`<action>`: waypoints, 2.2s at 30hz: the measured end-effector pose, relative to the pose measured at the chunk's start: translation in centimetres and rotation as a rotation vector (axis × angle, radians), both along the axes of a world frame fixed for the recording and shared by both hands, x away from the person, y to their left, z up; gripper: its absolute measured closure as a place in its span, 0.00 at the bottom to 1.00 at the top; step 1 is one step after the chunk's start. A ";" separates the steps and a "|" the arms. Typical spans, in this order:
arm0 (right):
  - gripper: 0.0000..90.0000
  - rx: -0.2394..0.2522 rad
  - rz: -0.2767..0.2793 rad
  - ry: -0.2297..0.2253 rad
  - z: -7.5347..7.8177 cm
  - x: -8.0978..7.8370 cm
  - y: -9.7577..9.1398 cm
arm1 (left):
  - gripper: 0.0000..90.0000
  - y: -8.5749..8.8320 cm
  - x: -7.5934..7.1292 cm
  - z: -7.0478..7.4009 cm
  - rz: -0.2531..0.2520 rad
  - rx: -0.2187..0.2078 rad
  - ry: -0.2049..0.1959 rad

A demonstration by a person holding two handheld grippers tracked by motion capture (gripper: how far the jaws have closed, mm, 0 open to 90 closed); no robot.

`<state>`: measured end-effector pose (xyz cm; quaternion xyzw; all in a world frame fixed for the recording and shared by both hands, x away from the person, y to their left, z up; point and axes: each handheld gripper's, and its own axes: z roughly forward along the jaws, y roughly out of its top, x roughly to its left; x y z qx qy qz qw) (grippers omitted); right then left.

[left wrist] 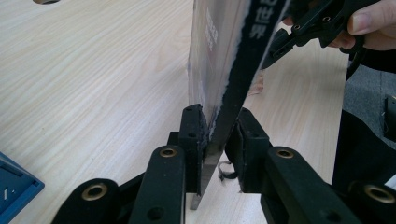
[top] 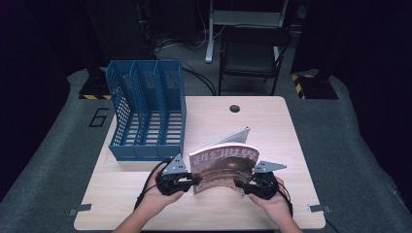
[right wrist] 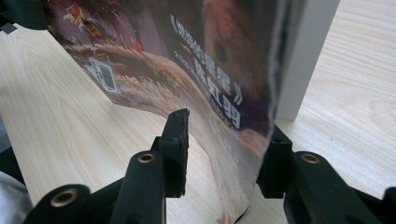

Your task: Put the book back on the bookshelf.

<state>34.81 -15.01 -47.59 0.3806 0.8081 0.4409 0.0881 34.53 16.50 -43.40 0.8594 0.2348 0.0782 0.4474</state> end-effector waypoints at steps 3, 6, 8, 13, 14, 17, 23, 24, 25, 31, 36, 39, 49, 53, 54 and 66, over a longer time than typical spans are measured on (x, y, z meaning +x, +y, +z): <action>0.67 0.001 0.003 0.001 0.0 0.0 0.0 | 0.82 -0.1 0.0 0.0 -0.004 -0.002 0.006; 0.66 0.002 -0.002 0.002 0.0 -0.2 -0.1 | 0.78 -0.2 0.1 0.2 -0.006 0.003 0.009; 0.65 0.000 -0.002 0.009 0.0 -0.2 -0.1 | 0.75 -0.3 0.1 0.4 -0.009 0.000 0.021; 0.63 0.001 -0.011 0.015 -0.1 -0.3 -0.3 | 0.72 -0.6 0.2 0.8 -0.005 0.005 0.032; 0.62 -0.002 -0.012 0.015 -0.1 -0.3 -0.3 | 0.72 -0.6 0.2 0.9 -0.005 0.000 0.041; 0.60 -0.014 -0.025 0.012 -0.1 -0.3 -0.5 | 0.71 -0.7 0.3 1.2 0.000 -0.006 0.050; 0.59 0.000 -0.037 0.018 0.0 -0.3 -0.9 | 0.69 -0.6 0.6 2.2 0.010 -0.018 0.048; 0.59 0.001 -0.052 0.017 0.0 -0.3 -0.9 | 0.69 -0.6 0.7 2.4 0.011 -0.017 0.046; 0.59 -0.004 -0.045 0.011 0.0 -0.2 -1.0 | 0.69 -0.6 0.7 2.7 0.010 -0.009 0.049; 0.59 -0.009 -0.055 0.003 0.1 -0.2 -1.1 | 0.66 -0.5 0.9 4.1 0.011 -0.025 0.054; 0.59 -0.015 -0.060 -0.003 0.1 -0.2 -1.0 | 0.65 -0.4 1.2 5.1 0.004 -0.037 0.070; 0.61 -0.014 -0.062 -0.004 0.1 -0.2 -1.0 | 0.65 -0.5 1.3 5.8 0.006 -0.023 0.069; 0.62 -0.019 -0.070 -0.001 0.1 -0.3 -1.2 | 0.63 -0.9 1.7 7.9 -0.004 0.013 0.056; 0.63 -0.017 -0.079 0.003 0.2 -0.3 -1.4 | 0.61 -1.0 1.9 8.7 -0.006 0.021 0.041; 0.63 -0.018 -0.076 0.000 0.2 -0.3 -1.5 | 0.61 -1.1 1.9 8.9 -0.006 0.014 0.043; 0.71 0.044 -0.109 0.009 0.6 -0.4 -2.2 | 0.58 -1.9 2.1 10.9 -0.018 0.041 0.033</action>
